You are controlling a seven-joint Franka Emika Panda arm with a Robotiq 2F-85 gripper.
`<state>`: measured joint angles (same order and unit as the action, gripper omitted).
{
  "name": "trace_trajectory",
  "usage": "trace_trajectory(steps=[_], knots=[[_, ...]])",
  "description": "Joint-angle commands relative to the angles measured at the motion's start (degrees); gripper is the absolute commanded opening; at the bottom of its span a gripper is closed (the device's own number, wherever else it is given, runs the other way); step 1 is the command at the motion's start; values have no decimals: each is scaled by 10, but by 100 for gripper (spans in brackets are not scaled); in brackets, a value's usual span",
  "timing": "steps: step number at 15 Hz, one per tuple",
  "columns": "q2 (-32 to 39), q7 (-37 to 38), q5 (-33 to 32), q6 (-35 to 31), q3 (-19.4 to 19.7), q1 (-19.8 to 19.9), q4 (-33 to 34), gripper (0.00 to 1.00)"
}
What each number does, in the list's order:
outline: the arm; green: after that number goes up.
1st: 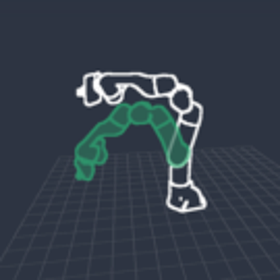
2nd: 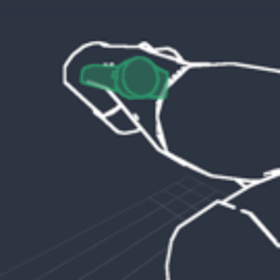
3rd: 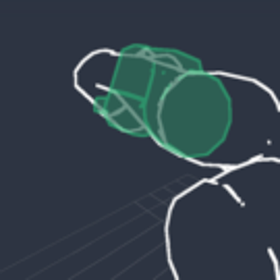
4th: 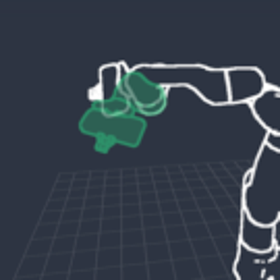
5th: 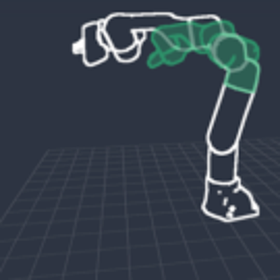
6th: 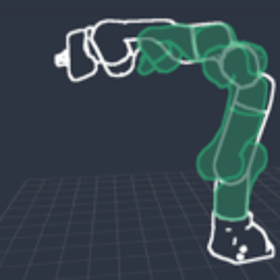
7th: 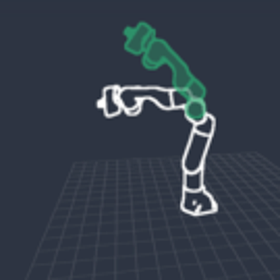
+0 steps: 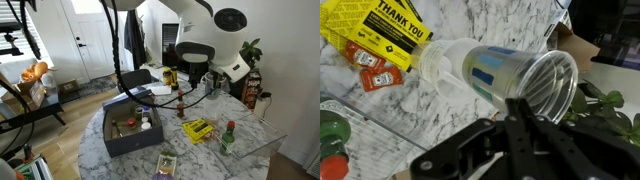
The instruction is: Put the silver cup in the plastic cup
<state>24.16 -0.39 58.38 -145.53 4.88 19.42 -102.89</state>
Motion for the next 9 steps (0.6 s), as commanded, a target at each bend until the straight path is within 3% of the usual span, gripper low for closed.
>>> trace_trajectory(steps=[1, 9], knots=[[-5, -18, 16, -43, 3, -25, -24, 2], [6, -10, 10, -94, 0, -45, -21, 2]])
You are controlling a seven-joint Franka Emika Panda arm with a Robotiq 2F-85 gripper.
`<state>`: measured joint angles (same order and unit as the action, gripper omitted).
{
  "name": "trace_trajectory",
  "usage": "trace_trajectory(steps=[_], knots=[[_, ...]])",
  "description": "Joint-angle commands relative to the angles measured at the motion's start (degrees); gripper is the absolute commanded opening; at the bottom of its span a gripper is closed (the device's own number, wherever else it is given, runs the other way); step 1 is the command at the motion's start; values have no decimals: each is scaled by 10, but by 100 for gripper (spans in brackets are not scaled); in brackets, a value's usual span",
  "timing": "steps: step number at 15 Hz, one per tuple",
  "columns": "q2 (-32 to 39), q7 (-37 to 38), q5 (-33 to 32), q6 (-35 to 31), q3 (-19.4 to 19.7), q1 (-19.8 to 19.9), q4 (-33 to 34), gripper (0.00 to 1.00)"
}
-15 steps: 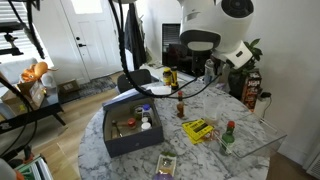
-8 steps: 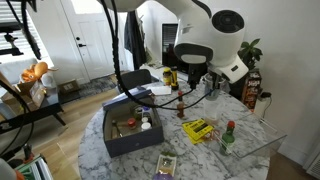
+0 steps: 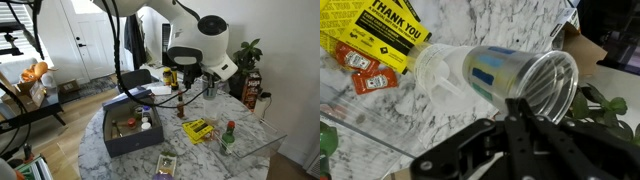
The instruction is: Put the silver cup in the plastic cup
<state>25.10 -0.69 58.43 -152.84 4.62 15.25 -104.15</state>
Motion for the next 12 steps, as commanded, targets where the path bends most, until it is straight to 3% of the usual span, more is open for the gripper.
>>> trace_trajectory(steps=[1, 12], knots=[[-4, -9, 11, -27, 0, 1, -10, 2], [17, -1, 1, -41, 3, -3, -1, 2]])
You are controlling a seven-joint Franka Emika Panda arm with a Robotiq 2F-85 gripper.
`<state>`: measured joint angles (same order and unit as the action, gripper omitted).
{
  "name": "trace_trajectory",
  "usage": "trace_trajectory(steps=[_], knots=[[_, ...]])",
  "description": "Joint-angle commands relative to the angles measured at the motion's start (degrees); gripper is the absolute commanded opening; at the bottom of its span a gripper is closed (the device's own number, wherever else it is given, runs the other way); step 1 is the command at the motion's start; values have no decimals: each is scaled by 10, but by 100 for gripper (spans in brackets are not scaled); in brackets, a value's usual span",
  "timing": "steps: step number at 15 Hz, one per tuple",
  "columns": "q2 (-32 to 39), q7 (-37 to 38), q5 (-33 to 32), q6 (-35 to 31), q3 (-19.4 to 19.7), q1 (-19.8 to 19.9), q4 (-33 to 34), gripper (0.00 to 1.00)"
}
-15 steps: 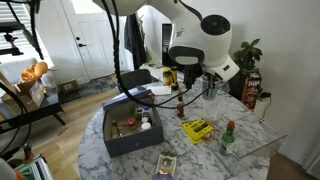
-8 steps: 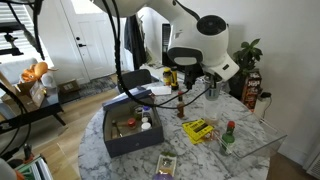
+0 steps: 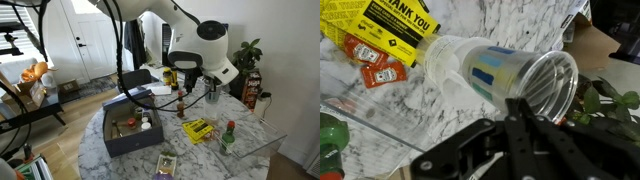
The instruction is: Put the silver cup in the plastic cup
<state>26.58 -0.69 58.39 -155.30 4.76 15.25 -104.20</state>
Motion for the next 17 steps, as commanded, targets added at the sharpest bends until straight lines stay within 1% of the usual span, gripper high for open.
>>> trace_trajectory(steps=[1, 2, 3, 4, 5, 9, 11, 12, 13, 14, 16, 17], knots=[[3, 0, 1, -18, 1, -3, 0, 2], [4, 1, 2, -20, 1, -3, 0, 2], [5, 6, -1, -20, 2, -4, 0, 31], [5, 7, -2, -19, 3, -5, -1, 33], [5, 7, -2, -19, 3, -5, -1, 39], [-1, 4, -1, -19, 1, -6, -3, 69], [-6, 3, 0, -20, -1, -10, -5, 83], [-9, 2, -1, -21, -2, -12, -7, 92], [-15, -2, 1, -18, -4, -13, -10, 98], [-29, -22, 14, -6, -14, -9, -16, 100], [-73, -96, 37, 13, -44, 0, -43, 100], [-20, -38, 10, -4, -22, -9, 1, 100]])
